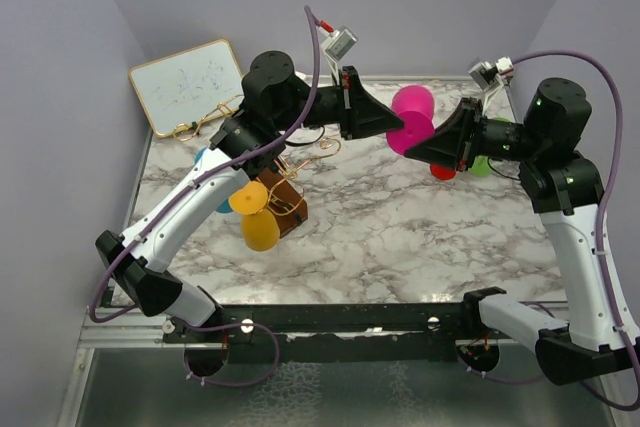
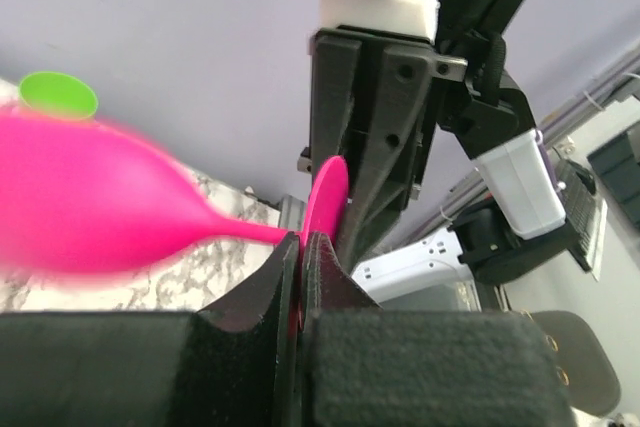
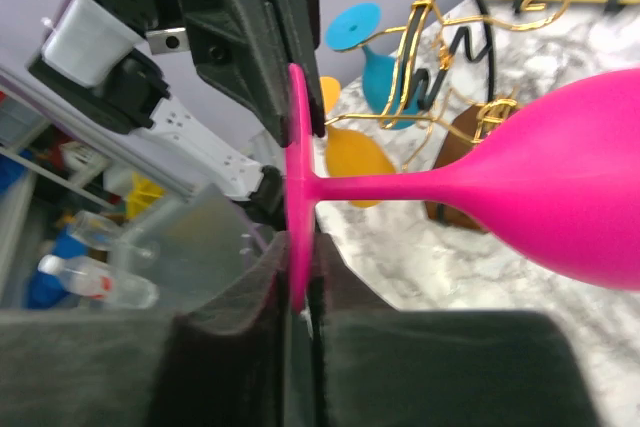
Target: Take the wine glass off the wine glass rack
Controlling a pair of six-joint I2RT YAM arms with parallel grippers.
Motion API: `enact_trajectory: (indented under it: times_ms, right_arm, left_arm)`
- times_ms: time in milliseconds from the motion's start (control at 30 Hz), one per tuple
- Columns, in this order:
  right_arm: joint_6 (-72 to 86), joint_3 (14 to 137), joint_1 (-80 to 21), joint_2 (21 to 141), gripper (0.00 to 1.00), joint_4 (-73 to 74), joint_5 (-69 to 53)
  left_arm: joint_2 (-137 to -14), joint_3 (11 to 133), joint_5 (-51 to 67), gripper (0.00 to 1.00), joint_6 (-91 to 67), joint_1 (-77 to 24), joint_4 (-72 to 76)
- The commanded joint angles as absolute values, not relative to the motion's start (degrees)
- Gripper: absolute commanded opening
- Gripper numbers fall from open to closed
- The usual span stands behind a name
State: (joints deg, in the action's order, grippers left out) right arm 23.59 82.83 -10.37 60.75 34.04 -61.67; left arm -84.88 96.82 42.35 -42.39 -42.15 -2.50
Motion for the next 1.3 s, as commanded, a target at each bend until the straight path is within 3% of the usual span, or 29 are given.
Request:
enact_trajectory:
  times_ms: [0,67,233,300,333,500,633,867,1267]
  right_arm:
    - [22.45,84.22,-10.72,60.62,0.01,34.40,-60.57]
    - [21.18,84.36,-10.99,60.43,0.01,35.17,-58.94]
    - [13.73,83.79,-14.30,58.63,0.01,37.80,-46.91]
    - [9.30,82.12,-17.46,57.48,0.01,38.01,-38.06]
    - [6.68,80.88,-19.48,57.12,0.01,37.90,-32.63]
    - [-5.63,72.64,-31.61,55.64,0.01,32.69,-7.52]
    - [-14.16,66.08,-34.68,52.48,0.01,21.01,3.59]
    - [-26.54,59.92,-36.99,50.01,0.01,4.57,8.11]
    - [-37.89,53.98,-43.62,48.22,0.01,-5.87,6.69]
  left_arm:
    - [-84.26,98.23,40.89,0.00,-38.96,-43.48,-5.85]
    - [-83.85,98.31,38.75,0.06,-37.55,-43.48,-8.09]
    - [-81.83,100.15,26.60,0.52,-33.97,-43.47,-19.25]
    - [-80.17,99.86,21.96,0.94,-33.92,-43.45,-21.97]
    - [-79.19,99.38,20.08,0.99,-34.11,-43.50,-22.98]
    - [-73.12,93.61,14.07,0.99,-37.66,-43.50,-24.24]
    - [-67.67,86.64,12.30,0.99,-45.19,-43.42,-22.08]
    - [-63.39,76.25,15.61,0.94,-60.37,-43.34,-14.13]
    - [-69.25,79.09,18.49,0.89,-71.49,-43.41,-4.44]
